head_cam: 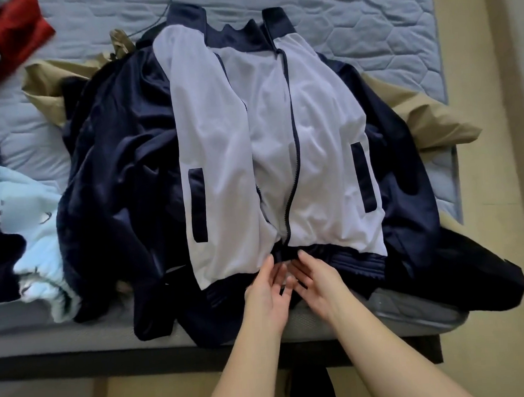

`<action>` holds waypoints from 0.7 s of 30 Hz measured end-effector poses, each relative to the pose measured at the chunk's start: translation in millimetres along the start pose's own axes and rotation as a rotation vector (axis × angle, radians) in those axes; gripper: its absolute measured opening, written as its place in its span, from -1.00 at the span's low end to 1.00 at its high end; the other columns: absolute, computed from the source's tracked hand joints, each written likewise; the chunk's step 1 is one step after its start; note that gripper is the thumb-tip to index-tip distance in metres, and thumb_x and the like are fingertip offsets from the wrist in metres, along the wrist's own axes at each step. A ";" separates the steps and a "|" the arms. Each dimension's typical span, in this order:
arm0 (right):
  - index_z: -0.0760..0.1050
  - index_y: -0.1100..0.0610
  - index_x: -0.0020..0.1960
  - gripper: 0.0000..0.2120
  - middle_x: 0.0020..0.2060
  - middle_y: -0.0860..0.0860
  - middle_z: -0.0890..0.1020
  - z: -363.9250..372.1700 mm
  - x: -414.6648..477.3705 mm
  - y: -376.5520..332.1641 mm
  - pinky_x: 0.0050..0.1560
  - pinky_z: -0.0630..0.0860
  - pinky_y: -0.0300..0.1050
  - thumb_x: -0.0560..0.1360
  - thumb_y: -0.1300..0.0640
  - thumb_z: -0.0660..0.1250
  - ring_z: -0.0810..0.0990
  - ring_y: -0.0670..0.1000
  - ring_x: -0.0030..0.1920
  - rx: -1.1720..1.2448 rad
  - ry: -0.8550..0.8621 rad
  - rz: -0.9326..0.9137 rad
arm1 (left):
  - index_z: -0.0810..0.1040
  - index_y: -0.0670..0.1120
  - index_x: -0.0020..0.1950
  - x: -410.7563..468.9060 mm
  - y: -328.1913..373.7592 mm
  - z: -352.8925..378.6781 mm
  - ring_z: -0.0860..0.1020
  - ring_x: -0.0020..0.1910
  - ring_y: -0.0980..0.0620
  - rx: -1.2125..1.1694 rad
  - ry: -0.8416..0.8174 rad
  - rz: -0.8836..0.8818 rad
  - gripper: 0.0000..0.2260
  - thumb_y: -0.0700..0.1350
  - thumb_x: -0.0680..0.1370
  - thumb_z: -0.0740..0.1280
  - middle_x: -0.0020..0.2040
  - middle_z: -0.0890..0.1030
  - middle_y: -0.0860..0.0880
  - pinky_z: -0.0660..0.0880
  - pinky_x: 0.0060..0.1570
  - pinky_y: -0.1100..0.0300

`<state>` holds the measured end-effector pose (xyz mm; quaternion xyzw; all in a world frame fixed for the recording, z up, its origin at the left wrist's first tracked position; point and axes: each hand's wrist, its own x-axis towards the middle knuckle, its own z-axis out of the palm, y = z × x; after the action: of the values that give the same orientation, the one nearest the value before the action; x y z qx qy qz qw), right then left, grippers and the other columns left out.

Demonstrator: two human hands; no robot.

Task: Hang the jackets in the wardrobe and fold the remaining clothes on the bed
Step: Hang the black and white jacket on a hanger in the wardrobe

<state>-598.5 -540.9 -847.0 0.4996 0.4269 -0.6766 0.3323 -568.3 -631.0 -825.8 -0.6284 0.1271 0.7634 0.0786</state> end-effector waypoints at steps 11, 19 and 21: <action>0.52 0.15 0.00 -0.92 -0.22 0.06 0.68 -2.8 -10.6 -2.6 -0.21 0.51 -0.13 0.52 0.17 0.32 0.64 0.01 -0.22 0.131 -0.047 0.010 | 0.54 -0.11 0.00 -27.4 11.5 -7.7 0.55 0.01 0.05 -0.138 0.098 0.264 -0.92 -0.14 0.57 0.28 -0.02 0.62 -0.04 0.43 0.00 0.17; 0.68 0.10 -0.12 -0.84 -0.14 0.07 0.69 -13.1 -19.9 -8.7 -0.17 0.56 -0.18 0.33 0.10 0.43 0.65 -0.03 -0.16 -0.122 -0.275 -0.135 | 0.58 -0.18 -0.02 -20.3 -3.8 14.6 0.61 -0.20 0.03 0.008 -0.123 -0.008 -0.91 -0.19 0.52 0.34 -0.16 0.68 -0.10 0.49 -0.24 0.23; 0.67 0.14 -0.10 -0.84 -0.15 0.10 0.69 -11.9 -21.7 -13.0 -0.15 0.56 -0.16 0.35 0.13 0.42 0.65 0.01 -0.13 -0.178 -0.291 -0.167 | 0.61 -0.19 -0.10 -19.0 0.6 16.6 0.58 -0.35 0.07 0.211 -0.139 0.059 -0.94 -0.22 0.50 0.36 -0.25 0.66 -0.10 0.45 -0.41 0.28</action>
<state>-599.2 -524.2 -824.6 0.3279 0.4723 -0.7266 0.3760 -580.3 -626.0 -804.2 -0.5583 0.2196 0.7894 0.1303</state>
